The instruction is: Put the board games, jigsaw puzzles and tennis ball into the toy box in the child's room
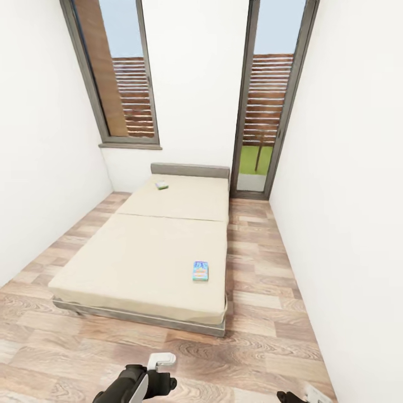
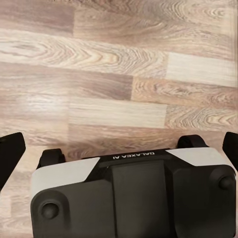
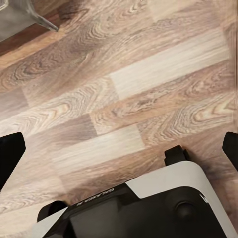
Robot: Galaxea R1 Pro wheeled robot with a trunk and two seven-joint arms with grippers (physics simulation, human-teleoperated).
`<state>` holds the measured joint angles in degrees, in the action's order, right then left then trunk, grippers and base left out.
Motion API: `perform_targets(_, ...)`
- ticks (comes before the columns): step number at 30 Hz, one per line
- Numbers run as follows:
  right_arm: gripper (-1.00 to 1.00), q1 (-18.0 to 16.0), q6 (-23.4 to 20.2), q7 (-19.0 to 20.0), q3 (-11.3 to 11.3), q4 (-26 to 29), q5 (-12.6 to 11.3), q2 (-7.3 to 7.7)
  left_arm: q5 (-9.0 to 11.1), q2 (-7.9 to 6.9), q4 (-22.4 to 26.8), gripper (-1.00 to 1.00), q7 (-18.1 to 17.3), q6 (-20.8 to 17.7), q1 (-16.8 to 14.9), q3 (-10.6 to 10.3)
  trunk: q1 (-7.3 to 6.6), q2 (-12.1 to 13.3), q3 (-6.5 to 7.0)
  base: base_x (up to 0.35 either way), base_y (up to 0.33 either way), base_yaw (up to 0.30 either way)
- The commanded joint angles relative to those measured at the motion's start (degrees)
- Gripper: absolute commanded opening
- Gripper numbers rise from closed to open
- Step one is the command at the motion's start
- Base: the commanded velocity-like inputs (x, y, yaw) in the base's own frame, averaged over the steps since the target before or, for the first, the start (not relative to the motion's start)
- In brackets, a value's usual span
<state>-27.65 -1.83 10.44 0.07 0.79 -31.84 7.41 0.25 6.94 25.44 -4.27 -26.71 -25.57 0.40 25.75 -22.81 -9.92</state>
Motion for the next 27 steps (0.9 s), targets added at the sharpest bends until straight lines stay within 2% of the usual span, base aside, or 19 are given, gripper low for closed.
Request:
perform_targets(1,1.00,0.0,-0.2,0.2,0.0,0.0,-0.3,0.01,0.0,0.00,0.1,1.00,-0.1,-0.4,0.0,0.0,0.03,-0.1,-0.09,0.002,0.001,-0.265)
perform_targets(27,1.00,0.0,-0.2,0.1,0.0,0.0,-0.2,-0.15,0.0,0.00,0.1,1.00,-0.1,-0.4,0.0,0.1,0.03,-0.1,0.26,0.000,0.000,-0.272)
